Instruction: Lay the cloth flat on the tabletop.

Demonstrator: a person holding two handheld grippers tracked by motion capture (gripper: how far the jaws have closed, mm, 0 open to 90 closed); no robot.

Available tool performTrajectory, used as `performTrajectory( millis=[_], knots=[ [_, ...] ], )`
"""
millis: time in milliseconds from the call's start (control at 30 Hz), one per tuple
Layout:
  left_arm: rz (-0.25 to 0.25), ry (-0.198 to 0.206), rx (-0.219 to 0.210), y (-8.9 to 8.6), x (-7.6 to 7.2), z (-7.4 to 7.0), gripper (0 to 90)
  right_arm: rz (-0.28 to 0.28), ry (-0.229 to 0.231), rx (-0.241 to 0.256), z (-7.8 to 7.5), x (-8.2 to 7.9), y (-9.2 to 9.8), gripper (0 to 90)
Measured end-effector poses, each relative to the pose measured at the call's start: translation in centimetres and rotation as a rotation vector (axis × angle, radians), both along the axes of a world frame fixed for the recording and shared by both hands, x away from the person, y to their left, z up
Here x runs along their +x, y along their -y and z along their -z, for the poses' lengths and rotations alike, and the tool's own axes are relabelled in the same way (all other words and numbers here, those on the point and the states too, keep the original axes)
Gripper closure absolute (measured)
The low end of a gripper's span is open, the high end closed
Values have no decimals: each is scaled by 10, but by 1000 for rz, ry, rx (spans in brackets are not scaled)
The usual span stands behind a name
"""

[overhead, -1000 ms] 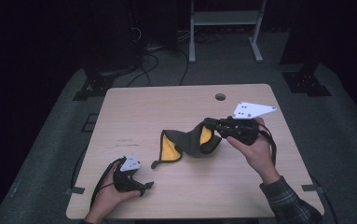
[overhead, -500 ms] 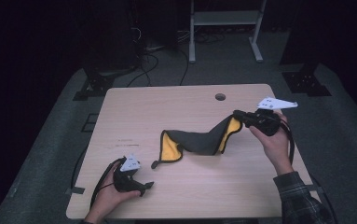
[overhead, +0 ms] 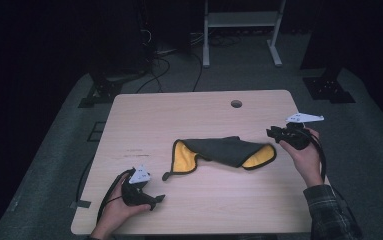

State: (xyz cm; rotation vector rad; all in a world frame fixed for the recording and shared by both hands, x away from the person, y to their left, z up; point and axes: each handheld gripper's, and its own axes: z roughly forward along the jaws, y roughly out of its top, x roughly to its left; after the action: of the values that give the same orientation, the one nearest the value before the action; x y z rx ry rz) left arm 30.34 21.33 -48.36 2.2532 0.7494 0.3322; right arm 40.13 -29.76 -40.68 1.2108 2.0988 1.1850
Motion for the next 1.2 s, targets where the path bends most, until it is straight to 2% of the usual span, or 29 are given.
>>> performTrajectory(
  millis=[133,167,200,233,267,333,400,500,600,667,700,733,767,800,933,1133,1167,1200],
  knots=[
    [0,0,1,0,0,0,0,-52,12,4,-5,-8,-7,637],
    [0,1,1,0,0,0,0,-117,11,3,-4,-15,-19,626],
    [0,0,1,0,0,0,0,-147,3,-3,-3,-18,-25,617],
    [0,0,1,0,0,0,0,-147,3,-3,-3,-18,-25,617],
    [0,1,1,0,0,0,0,-217,-10,-2,1,-23,-38,607],
    [0,0,1,0,0,0,0,-266,-17,-1,6,-27,-48,600],
    [0,1,0,0,0,0,0,-321,-40,-36,13,-28,-61,577],
    [0,0,0,0,0,0,0,-348,-58,-43,20,-27,-67,571],
    [0,0,0,0,0,0,0,-383,-100,-79,33,-22,-75,560],
    [0,1,0,0,0,0,0,-388,-103,-85,37,-21,-77,563],
    [0,1,0,0,0,0,0,-400,-135,-106,46,-19,-79,596],
    [-1,1,-1,0,0,0,0,-404,-145,-119,48,-19,-80,635],
    [-1,1,-1,0,0,0,0,-404,-145,-119,48,-19,-80,635],
    [-1,1,-1,0,0,0,0,-415,-176,-137,55,-18,-82,725],
    [-1,1,-1,0,0,0,0,-451,-209,-113,53,-22,-87,803],
    [0,0,0,0,0,0,0,-542,-265,-83,50,-42,-97,815],
    [0,0,0,0,0,0,0,-542,-265,-83,50,-42,-97,815],
    [0,0,0,0,0,0,0,-584,-285,-62,48,-52,-101,815]
  ],
)
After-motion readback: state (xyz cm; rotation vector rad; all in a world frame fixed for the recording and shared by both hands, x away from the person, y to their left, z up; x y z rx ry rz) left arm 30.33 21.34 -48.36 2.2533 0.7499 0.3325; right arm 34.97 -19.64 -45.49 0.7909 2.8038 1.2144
